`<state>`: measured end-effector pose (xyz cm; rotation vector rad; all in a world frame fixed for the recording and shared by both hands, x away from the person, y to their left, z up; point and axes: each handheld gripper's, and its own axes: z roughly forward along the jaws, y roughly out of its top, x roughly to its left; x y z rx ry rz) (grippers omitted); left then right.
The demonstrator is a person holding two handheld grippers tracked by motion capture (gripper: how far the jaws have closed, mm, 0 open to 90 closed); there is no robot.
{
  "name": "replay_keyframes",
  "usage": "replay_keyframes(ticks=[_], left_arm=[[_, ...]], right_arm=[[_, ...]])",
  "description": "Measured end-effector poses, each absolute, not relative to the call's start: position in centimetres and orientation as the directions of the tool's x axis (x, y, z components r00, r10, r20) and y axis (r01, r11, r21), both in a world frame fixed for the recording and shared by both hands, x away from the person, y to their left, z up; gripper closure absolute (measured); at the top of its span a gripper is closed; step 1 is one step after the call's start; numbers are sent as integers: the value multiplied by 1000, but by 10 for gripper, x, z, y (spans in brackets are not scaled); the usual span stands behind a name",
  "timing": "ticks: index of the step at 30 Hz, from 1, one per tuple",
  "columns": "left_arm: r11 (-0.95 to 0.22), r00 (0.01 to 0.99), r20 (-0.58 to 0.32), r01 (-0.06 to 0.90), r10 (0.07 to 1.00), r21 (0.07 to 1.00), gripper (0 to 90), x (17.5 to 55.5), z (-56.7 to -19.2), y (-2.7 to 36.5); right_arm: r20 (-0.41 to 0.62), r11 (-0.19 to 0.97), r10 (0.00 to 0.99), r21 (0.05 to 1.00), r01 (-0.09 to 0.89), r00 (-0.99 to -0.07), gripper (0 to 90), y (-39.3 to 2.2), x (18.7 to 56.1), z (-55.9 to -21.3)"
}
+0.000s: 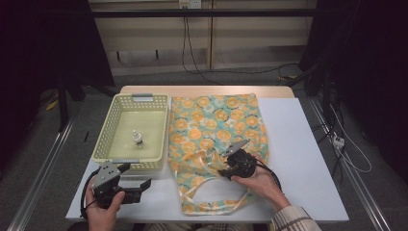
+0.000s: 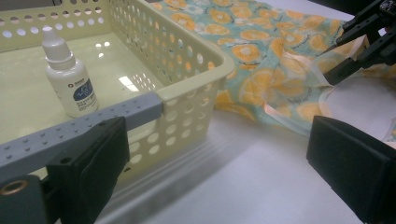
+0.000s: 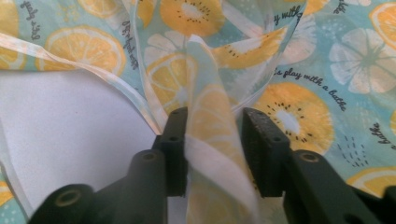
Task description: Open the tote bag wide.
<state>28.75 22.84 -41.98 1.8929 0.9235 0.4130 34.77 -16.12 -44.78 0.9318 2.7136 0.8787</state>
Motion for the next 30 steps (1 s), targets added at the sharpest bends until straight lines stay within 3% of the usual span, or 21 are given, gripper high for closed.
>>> replay_keyframes(ticks=[3,17,20,22,27,30], left_arm=[[-260,658,-98,425,746,867,57,287,-420,228],[-259,656,-101,429,748,865,58,288,-420,228],[-263,659,-98,427,746,865,58,288,-420,228],[-265,660,-96,425,745,866,58,288,-420,228],[-260,657,-101,428,747,865,58,288,-420,229],[-262,659,-100,428,746,865,58,288,-420,228]], right_arm=[[60,635,599,572,519,-798,664,-161,347,-448],[112,632,568,576,519,-816,396,-142,347,-450],[121,625,575,573,530,-809,381,-135,348,-449],[120,620,580,576,532,-806,395,-131,350,-449],[144,588,605,582,562,-783,579,-133,354,-448],[174,561,609,596,575,-774,609,-139,355,-447]])
